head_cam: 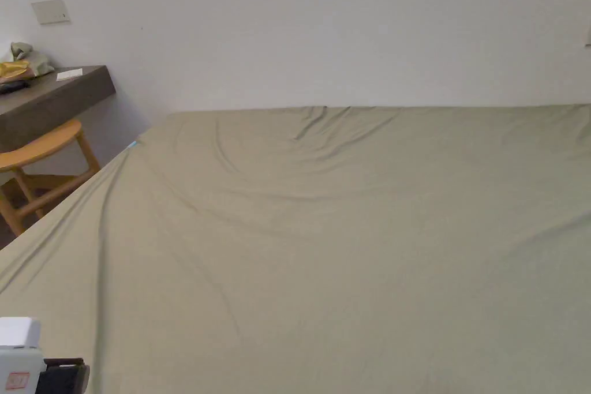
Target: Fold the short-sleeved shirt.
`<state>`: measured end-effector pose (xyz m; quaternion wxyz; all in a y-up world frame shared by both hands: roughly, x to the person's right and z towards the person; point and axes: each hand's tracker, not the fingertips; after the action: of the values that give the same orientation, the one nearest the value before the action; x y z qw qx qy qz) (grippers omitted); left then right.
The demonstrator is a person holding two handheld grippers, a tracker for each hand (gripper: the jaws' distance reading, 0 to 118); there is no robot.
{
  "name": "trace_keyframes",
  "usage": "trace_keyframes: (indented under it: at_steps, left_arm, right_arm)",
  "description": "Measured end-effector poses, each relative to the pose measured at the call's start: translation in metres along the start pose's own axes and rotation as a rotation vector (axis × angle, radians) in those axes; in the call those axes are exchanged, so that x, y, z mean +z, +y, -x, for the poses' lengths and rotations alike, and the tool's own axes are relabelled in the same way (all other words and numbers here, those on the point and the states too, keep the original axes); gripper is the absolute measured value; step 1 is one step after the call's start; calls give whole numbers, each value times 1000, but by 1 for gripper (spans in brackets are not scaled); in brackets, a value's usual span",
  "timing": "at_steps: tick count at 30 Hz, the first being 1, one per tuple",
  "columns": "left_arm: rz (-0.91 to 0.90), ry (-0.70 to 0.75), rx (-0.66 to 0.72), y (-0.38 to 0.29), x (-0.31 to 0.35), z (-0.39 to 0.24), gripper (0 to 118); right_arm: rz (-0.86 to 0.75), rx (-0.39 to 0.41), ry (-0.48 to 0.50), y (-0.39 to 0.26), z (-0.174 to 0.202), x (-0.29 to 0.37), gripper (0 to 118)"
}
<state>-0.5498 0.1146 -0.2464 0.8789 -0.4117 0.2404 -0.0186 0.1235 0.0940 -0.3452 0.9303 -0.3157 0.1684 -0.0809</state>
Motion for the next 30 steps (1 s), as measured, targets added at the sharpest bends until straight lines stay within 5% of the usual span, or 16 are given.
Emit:
trace_keyframes:
  at_steps: [4, 9, 12, 16, 19, 30]
  left_arm:
    - [-359, -182, 167, 41, 71, -63, 112]
    - [-728, -134, 148, 67, 154, -165, 111]
    - [-827, -167, 86, 75, 188, -209, 91]
    - [-879, -186, 62, 81, 219, -248, 32]
    - [-883, -200, 55, 82, 239, -269, 1]
    - [-837, -250, 47, 73, 253, -286, 0]
  right_arm:
    - [-214, 96, -150, 44, 24, 23, 0]
    - [-432, 179, -290, 88, 56, 57, 0]
    - [-501, 232, -325, 100, 66, 76, 0]
    - [-504, 226, -307, 106, 79, 89, 0]
    - [-522, 226, -304, 104, 85, 96, 0]
    - [-557, 247, -304, 101, 91, 113, 0]
